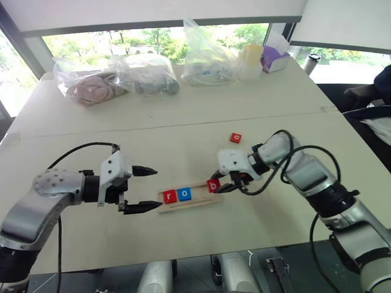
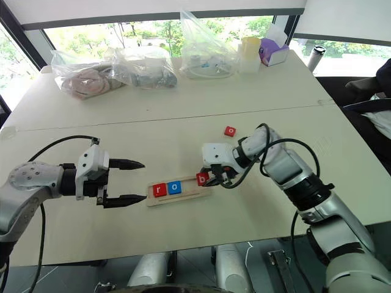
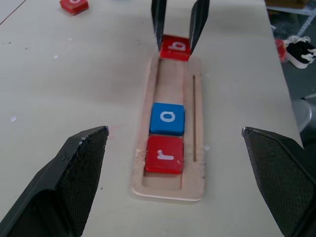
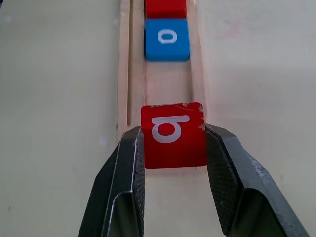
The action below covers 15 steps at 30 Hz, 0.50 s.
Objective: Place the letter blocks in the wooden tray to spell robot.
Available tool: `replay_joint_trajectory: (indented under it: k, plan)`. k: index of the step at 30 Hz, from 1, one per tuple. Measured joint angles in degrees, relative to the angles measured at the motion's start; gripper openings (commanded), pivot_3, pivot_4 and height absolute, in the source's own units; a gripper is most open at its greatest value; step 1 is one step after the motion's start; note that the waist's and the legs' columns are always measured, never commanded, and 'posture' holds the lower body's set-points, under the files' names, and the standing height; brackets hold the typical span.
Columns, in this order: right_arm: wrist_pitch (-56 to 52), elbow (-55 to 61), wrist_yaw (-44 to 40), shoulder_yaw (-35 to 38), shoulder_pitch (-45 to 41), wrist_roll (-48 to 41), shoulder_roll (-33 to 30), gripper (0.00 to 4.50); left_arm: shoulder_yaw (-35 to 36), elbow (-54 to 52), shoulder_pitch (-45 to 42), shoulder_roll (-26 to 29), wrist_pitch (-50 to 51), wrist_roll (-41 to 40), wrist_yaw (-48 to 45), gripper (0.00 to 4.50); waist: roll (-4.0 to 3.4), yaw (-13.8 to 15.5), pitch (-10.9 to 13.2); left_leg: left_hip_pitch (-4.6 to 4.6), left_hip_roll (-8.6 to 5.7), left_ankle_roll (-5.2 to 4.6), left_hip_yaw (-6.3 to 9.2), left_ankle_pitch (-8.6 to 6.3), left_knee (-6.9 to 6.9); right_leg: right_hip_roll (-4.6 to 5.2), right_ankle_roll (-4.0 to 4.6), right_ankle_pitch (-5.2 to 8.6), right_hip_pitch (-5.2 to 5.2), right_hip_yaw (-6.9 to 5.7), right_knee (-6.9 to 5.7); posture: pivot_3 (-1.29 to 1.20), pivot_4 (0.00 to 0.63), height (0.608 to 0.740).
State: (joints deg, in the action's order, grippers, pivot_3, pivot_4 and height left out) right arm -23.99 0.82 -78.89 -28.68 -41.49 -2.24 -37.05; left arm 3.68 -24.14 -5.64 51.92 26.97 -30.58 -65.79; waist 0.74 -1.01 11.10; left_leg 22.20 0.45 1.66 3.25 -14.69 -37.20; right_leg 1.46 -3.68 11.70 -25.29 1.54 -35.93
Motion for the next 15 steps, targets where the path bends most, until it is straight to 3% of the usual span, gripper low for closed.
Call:
replay_joint_trajectory:
  k: [15]
  plan:
    - [-0.59, -2.35, 3.28, -2.04, -0.01, 3.21, 5.54, 1.14, 2.58, -1.87, 3.11, 1.60, -0.04, 0.02, 0.54, 4.50, 0.00, -0.13, 0.00, -0.01, 0.00, 0.00, 0.01, 0.00, -0.01, -0.01, 0.00, 0.00, -0.03, 0.00, -0.06, 0.00, 0.150, 0.740]
